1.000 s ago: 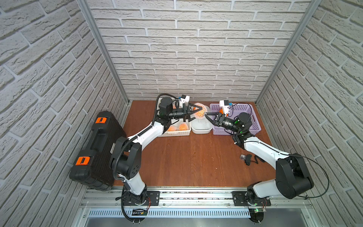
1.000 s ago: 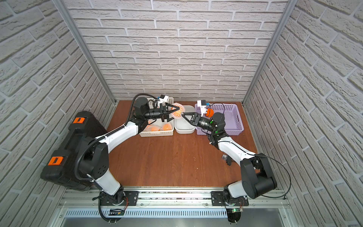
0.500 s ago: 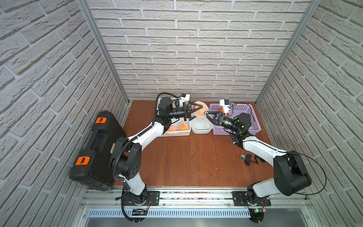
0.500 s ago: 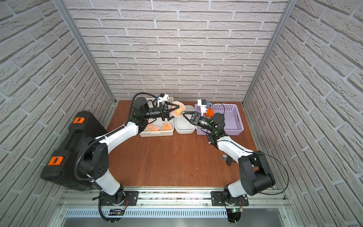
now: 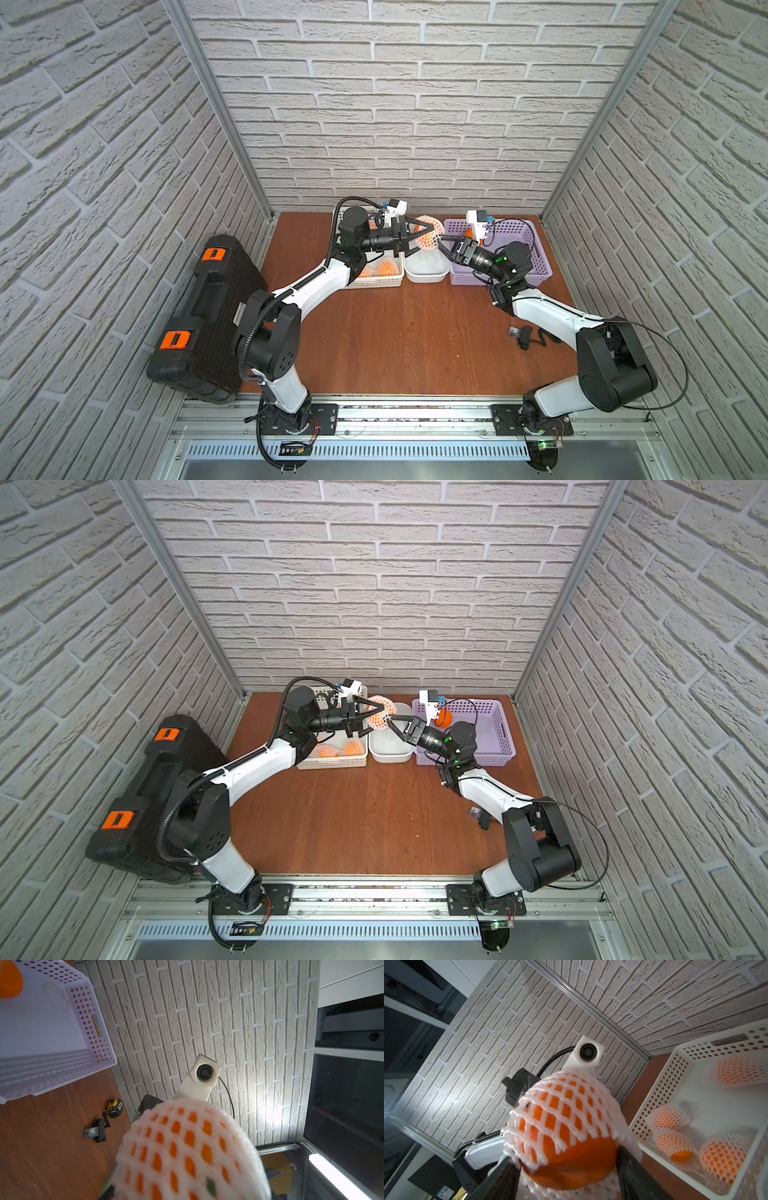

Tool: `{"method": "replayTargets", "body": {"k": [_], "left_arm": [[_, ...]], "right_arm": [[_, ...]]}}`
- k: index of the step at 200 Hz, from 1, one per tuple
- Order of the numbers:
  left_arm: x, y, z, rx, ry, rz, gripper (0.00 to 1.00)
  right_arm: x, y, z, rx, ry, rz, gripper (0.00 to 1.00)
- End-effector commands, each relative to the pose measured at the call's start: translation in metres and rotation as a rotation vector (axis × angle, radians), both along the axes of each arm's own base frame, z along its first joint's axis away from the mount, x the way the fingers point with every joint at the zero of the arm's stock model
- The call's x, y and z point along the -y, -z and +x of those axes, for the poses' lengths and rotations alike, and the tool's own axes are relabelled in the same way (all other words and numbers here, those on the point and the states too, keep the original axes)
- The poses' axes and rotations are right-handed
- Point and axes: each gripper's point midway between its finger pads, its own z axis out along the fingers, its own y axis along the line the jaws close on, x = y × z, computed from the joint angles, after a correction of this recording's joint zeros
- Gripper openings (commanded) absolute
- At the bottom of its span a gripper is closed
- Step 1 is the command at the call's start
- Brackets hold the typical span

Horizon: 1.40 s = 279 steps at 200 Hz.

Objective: Remove foam nets from oranges
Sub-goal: Remove the foam net from the orange.

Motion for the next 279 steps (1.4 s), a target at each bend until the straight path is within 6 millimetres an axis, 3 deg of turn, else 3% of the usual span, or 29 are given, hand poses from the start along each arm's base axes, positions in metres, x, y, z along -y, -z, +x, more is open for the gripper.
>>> {"method": "replayTargets", "body": {"k": [1,49,77,119,156,185,279], "left_arm": [[0.013,-0.018,-0.041,0.09,0.142,-0.022,0.4],[0.015,-0.018,-0.046,0.091,0.157,-0.014,0.42],[0.015,-0.02,-0.047,0.102,0.156,-0.013,0.46],[0.008,-0.017,-0.039,0.141,0.088,0.039,0.72],[0.002,-0.018,-0.032,0.15,0.045,0.046,0.87],[-0.003,-0.02,-0.028,0.16,0.02,0.044,0.97],[-0.021,-0.007,-0.021,0.231,-0.09,0.192,0.97]], "right_arm": [[0.003,-0.004,0.007,0.038,0.058,0.002,0.75],[0.001,-0.001,0.009,0.041,0.068,-0.011,0.79],[0.002,0.004,0.01,0.027,0.083,-0.024,0.68],[0.005,0.007,0.003,0.02,0.092,-0.046,0.55],[0.008,0.008,-0.003,0.012,0.106,-0.074,0.47],[0.011,0.006,-0.008,0.015,0.122,-0.083,0.46],[0.017,0.016,-0.015,-0.024,0.151,-0.156,0.44]]}}
